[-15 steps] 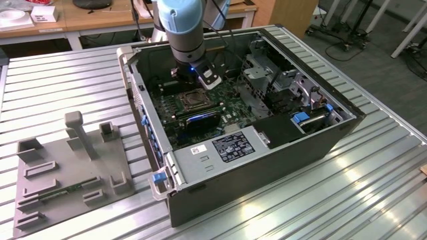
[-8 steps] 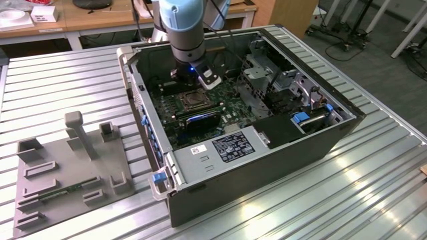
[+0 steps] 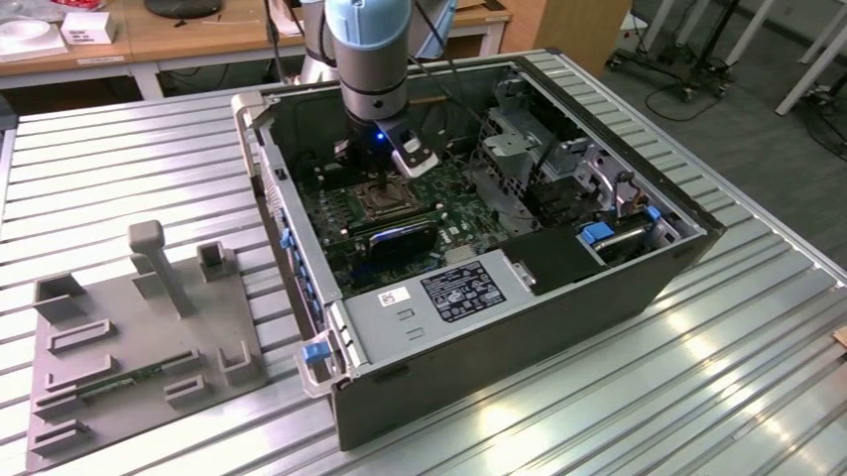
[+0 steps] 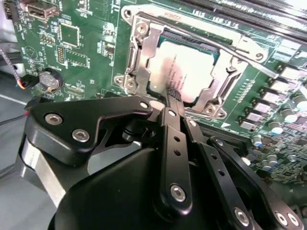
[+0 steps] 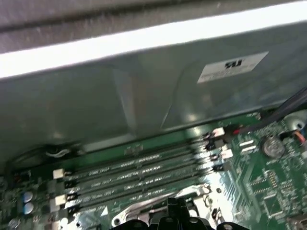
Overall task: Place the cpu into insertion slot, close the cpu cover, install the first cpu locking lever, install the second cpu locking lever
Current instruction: 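Install the first cpu locking lever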
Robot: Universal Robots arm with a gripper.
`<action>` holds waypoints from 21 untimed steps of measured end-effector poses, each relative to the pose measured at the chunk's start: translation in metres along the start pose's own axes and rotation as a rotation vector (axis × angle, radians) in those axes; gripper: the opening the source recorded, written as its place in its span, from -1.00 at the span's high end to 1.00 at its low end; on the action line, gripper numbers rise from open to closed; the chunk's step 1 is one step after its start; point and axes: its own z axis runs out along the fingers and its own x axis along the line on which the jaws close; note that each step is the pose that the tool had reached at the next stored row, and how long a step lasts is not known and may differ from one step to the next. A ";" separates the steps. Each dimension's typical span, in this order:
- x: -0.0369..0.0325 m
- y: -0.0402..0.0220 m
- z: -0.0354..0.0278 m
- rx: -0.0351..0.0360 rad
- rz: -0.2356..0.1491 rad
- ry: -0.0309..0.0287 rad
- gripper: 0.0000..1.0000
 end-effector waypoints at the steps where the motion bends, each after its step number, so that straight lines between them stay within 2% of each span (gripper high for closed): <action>1: 0.0000 0.0000 0.0000 0.0001 0.000 0.0001 0.79; 3: -0.0001 0.0000 0.0000 0.0018 0.000 0.0001 0.79; 5: -0.0002 0.0002 -0.0006 0.0129 -0.002 0.0007 0.79; 8: -0.0005 0.0010 -0.0036 0.0237 -0.002 0.0036 0.79; 10: -0.0008 0.0017 -0.0058 0.0386 -0.004 0.0037 0.79; 13: -0.0010 0.0022 -0.0079 0.0700 -0.008 0.0027 0.79; 14: -0.0011 0.0023 -0.0084 0.0843 -0.010 0.0020 0.79; 16: -0.0011 0.0024 -0.0087 0.1195 -0.014 -0.0005 0.79; 17: -0.0011 0.0024 -0.0087 0.1347 -0.017 -0.0025 0.79; 18: -0.0012 0.0024 -0.0087 0.1371 -0.017 -0.0028 0.79; 21: -0.0011 0.0024 -0.0088 0.1376 -0.018 -0.0028 0.79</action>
